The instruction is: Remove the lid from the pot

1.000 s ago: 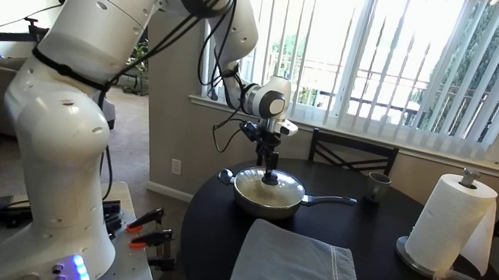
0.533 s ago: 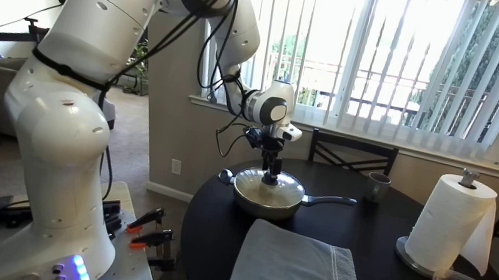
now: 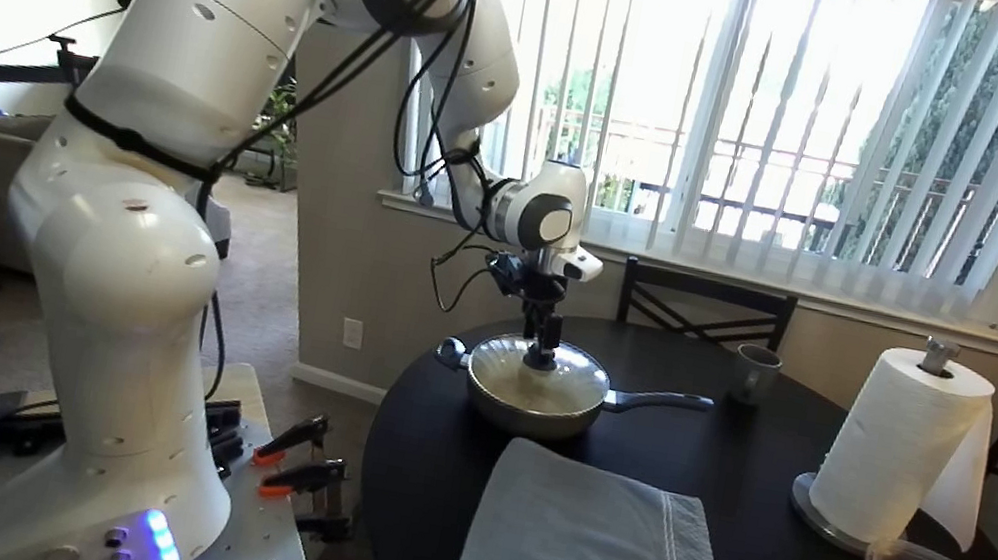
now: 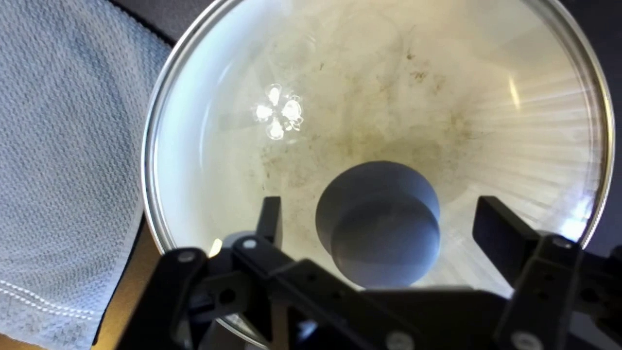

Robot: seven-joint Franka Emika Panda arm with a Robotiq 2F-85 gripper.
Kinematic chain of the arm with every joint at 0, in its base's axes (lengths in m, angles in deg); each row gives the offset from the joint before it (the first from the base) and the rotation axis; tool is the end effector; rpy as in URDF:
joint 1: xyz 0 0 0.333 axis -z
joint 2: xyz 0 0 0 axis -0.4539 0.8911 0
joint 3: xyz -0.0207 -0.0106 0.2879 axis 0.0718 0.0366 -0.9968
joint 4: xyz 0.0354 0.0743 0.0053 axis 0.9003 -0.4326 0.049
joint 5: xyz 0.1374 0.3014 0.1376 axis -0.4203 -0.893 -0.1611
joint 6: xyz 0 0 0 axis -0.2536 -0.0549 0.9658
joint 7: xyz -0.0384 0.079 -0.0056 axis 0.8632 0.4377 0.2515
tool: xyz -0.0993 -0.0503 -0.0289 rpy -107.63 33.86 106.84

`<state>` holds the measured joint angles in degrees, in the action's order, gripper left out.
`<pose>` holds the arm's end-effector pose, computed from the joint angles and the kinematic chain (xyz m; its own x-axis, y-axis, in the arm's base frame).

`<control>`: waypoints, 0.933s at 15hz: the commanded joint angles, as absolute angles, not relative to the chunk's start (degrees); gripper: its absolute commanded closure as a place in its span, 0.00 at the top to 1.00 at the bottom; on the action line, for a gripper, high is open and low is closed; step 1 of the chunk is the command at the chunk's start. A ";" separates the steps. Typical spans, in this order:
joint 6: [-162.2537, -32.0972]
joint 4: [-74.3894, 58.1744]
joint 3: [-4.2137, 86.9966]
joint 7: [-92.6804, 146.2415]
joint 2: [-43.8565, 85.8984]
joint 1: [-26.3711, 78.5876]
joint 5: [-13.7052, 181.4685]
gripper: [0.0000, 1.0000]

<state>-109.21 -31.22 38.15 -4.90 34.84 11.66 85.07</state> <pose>0.5520 0.1447 0.1849 0.9498 -0.3106 0.0377 -0.3117 -0.9497 0.0301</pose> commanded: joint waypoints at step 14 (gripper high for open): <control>-110.01 -27.01 37.92 -3.06 39.00 12.01 82.87 0.73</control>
<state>-109.45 -27.88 38.15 -4.84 38.13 11.73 84.59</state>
